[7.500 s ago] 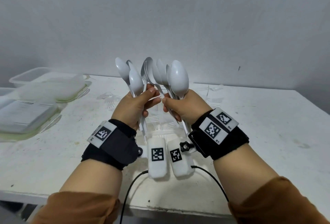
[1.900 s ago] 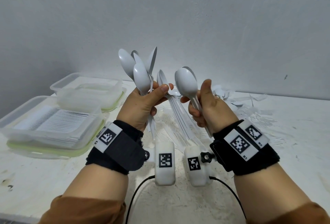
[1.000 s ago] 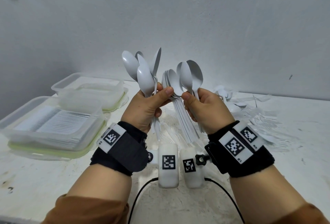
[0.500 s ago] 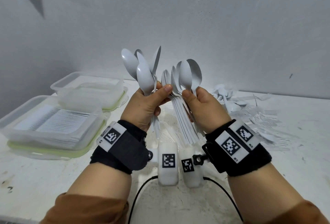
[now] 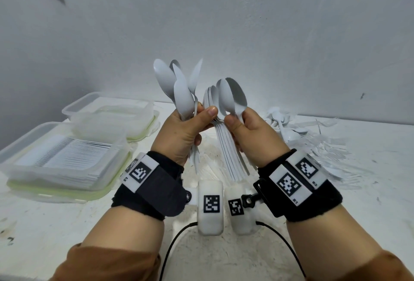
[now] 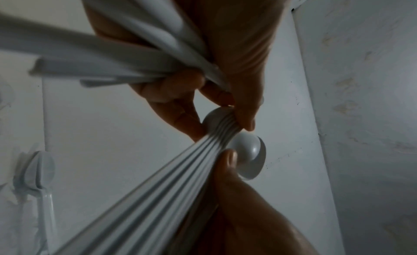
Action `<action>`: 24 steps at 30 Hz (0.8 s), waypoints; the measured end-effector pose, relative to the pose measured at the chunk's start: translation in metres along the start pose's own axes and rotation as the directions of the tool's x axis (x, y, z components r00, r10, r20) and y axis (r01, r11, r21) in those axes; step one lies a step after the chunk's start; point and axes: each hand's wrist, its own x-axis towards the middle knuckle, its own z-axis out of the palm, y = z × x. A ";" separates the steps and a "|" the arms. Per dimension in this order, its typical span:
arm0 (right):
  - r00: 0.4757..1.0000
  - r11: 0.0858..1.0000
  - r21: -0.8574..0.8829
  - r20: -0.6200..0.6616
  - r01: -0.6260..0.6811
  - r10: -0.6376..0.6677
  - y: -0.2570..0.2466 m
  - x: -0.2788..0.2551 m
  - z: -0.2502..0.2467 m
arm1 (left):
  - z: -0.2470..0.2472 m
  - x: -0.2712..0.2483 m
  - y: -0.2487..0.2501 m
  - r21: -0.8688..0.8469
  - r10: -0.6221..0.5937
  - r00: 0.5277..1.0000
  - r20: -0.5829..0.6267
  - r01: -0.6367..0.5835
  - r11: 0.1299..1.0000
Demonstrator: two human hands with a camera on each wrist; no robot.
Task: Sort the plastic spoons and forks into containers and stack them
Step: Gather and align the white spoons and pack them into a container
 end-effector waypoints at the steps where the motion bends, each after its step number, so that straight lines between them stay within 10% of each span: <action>1: 1.000 1.000 0.007 0.017 -0.010 0.010 0.000 0.000 0.001 | 0.000 0.000 -0.001 0.002 -0.002 1.000 -0.002 0.002 1.000; 24: 0.992 0.991 0.083 0.081 -0.101 0.094 -0.006 0.000 0.004 | -0.004 0.003 -0.005 0.047 -0.040 0.999 0.023 0.039 0.998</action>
